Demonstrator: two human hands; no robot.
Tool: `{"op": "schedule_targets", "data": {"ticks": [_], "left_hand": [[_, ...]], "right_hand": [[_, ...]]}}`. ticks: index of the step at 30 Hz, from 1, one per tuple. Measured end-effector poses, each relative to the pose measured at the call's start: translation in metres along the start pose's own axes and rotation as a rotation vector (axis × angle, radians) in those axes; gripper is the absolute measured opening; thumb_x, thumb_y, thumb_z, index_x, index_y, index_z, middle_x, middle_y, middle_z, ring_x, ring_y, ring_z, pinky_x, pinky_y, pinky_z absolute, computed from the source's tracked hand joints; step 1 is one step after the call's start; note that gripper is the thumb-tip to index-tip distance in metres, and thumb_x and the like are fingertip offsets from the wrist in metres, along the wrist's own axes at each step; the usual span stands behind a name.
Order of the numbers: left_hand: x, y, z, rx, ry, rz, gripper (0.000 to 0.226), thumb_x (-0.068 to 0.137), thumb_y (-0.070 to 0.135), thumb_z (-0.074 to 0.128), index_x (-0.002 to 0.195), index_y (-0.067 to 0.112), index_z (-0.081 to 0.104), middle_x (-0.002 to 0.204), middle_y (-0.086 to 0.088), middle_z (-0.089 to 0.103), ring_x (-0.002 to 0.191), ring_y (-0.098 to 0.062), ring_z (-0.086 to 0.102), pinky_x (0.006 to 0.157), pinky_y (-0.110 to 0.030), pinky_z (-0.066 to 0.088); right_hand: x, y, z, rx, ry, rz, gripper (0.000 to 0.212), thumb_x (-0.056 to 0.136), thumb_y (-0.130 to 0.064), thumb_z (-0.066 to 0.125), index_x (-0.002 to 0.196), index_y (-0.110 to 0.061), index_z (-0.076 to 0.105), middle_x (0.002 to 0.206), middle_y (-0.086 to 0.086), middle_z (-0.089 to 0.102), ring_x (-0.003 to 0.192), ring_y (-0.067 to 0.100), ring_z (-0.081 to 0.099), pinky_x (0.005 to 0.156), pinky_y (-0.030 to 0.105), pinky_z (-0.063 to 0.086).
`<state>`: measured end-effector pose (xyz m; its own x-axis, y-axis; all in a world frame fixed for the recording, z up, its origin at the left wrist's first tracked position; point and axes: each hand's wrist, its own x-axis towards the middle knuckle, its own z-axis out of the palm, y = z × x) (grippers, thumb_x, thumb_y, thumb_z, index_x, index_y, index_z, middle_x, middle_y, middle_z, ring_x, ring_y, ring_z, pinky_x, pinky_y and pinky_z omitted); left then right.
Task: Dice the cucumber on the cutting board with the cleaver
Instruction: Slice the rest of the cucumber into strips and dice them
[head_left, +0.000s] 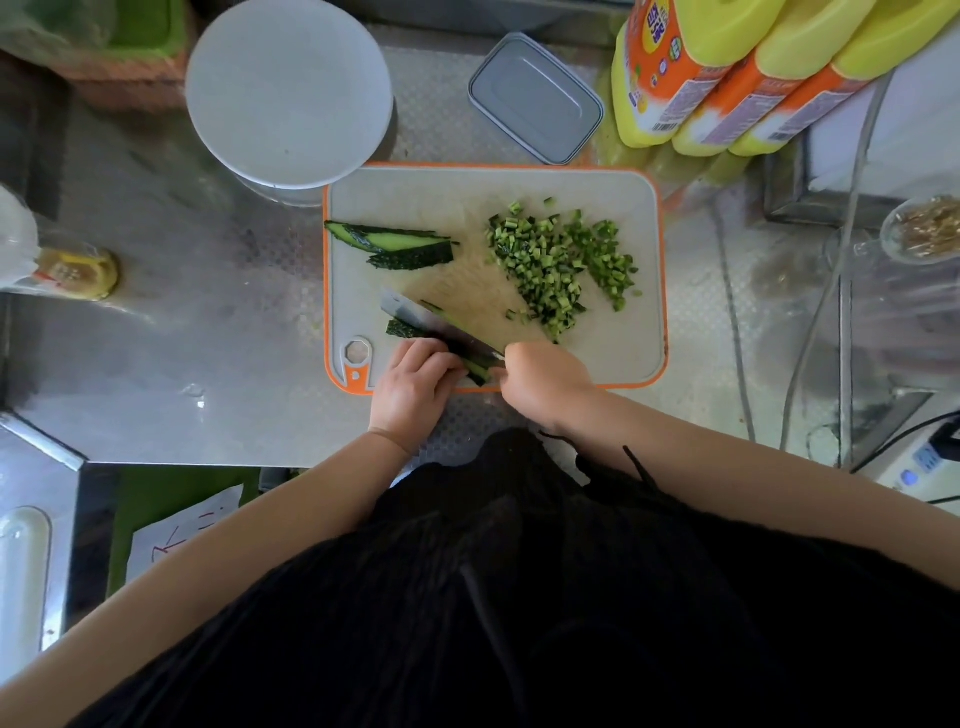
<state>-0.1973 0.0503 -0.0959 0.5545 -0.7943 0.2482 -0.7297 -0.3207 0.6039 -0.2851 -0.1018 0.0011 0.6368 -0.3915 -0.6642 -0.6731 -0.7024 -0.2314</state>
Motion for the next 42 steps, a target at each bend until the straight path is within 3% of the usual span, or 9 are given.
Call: {"op": "schedule_targets", "data": {"ticks": [4, 7, 10, 14, 20, 25, 28, 35, 42], "left_hand": [[0.001, 0.005, -0.007, 0.010, -0.024, -0.028, 0.015, 0.090, 0.020, 0.064, 0.093, 0.006, 0.069, 0.099, -0.012, 0.061, 0.093, -0.031, 0.054, 0.083, -0.038, 0.046], [0.004, 0.000, -0.019, 0.081, 0.011, -0.233, 0.024, 0.087, 0.026, 0.064, 0.104, 0.010, 0.065, 0.107, -0.014, 0.055, 0.100, -0.029, 0.043, 0.089, -0.037, 0.038], [0.010, -0.009, -0.029, 0.116, 0.007, -0.337, 0.025, 0.086, 0.016, 0.066, 0.111, 0.010, 0.066, 0.112, -0.014, 0.055, 0.104, -0.029, 0.041, 0.091, -0.042, 0.042], [0.020, -0.014, -0.039, 0.114, -0.040, -0.248, 0.028, 0.089, 0.019, 0.050, 0.105, 0.008, 0.070, 0.107, -0.012, 0.060, 0.099, -0.034, 0.053, 0.079, -0.041, 0.050], [0.028, -0.024, -0.038, 0.149, -0.071, -0.085, 0.021, 0.087, 0.017, 0.055, 0.095, 0.004, 0.070, 0.099, -0.013, 0.063, 0.089, -0.035, 0.061, 0.063, -0.043, 0.055], [0.020, -0.023, -0.031, 0.255, -0.056, 0.070, 0.030, 0.083, 0.038, 0.061, 0.101, 0.013, 0.063, 0.105, -0.010, 0.058, 0.098, -0.032, 0.050, 0.077, -0.043, 0.050], [0.018, -0.012, -0.022, 0.311, -0.051, 0.193, 0.026, 0.084, 0.037, 0.064, 0.098, 0.016, 0.066, 0.103, -0.007, 0.058, 0.093, -0.029, 0.048, 0.074, -0.042, 0.046], [0.013, -0.006, -0.012, 0.224, -0.030, 0.006, 0.025, 0.081, 0.031, 0.076, 0.095, 0.012, 0.068, 0.101, -0.009, 0.061, 0.093, -0.031, 0.049, 0.076, -0.041, 0.048], [0.013, -0.007, -0.012, 0.206, -0.010, 0.056, 0.024, 0.086, 0.032, 0.072, 0.096, 0.011, 0.068, 0.101, -0.007, 0.063, 0.094, -0.030, 0.054, 0.081, -0.041, 0.045]], "right_hand": [[0.006, 0.006, -0.005, 0.084, -0.034, 0.005, 0.022, 0.096, -0.035, 0.051, 0.086, -0.015, 0.048, 0.076, 0.002, 0.049, 0.076, 0.027, 0.052, 0.065, 0.032, 0.040], [0.004, 0.008, -0.005, 0.092, -0.038, -0.009, 0.026, 0.096, -0.038, 0.050, 0.086, -0.014, 0.048, 0.071, 0.000, 0.047, 0.075, 0.026, 0.053, 0.065, 0.031, 0.039], [0.004, 0.008, -0.004, 0.085, -0.029, -0.016, 0.028, 0.097, -0.039, 0.048, 0.086, -0.013, 0.047, 0.069, -0.001, 0.045, 0.075, 0.025, 0.052, 0.065, 0.032, 0.040], [0.004, 0.008, -0.003, 0.082, -0.014, -0.030, 0.029, 0.098, -0.038, 0.047, 0.083, -0.013, 0.048, 0.069, -0.001, 0.048, 0.070, 0.023, 0.052, 0.062, 0.030, 0.038], [0.004, 0.009, -0.002, 0.061, 0.013, -0.047, 0.029, 0.098, -0.037, 0.046, 0.079, -0.015, 0.048, 0.068, -0.001, 0.049, 0.067, 0.020, 0.052, 0.059, 0.030, 0.037], [0.002, 0.006, -0.001, 0.073, 0.015, -0.026, 0.027, 0.098, -0.035, 0.046, 0.080, -0.014, 0.047, 0.067, -0.001, 0.045, 0.070, 0.023, 0.051, 0.061, 0.031, 0.037], [0.002, 0.005, 0.000, 0.077, 0.011, -0.020, 0.027, 0.098, -0.035, 0.046, 0.082, -0.013, 0.047, 0.069, 0.000, 0.046, 0.074, 0.025, 0.052, 0.063, 0.032, 0.039], [0.002, 0.004, -0.010, 0.020, 0.008, -0.015, 0.028, 0.098, -0.034, 0.047, 0.078, -0.015, 0.048, 0.069, 0.001, 0.049, 0.066, 0.024, 0.051, 0.058, 0.031, 0.038], [0.001, 0.004, -0.012, 0.020, -0.017, -0.001, 0.037, 0.098, -0.035, 0.046, 0.066, -0.018, 0.038, 0.068, 0.000, 0.047, 0.064, 0.022, 0.048, 0.058, 0.030, 0.036]]}}
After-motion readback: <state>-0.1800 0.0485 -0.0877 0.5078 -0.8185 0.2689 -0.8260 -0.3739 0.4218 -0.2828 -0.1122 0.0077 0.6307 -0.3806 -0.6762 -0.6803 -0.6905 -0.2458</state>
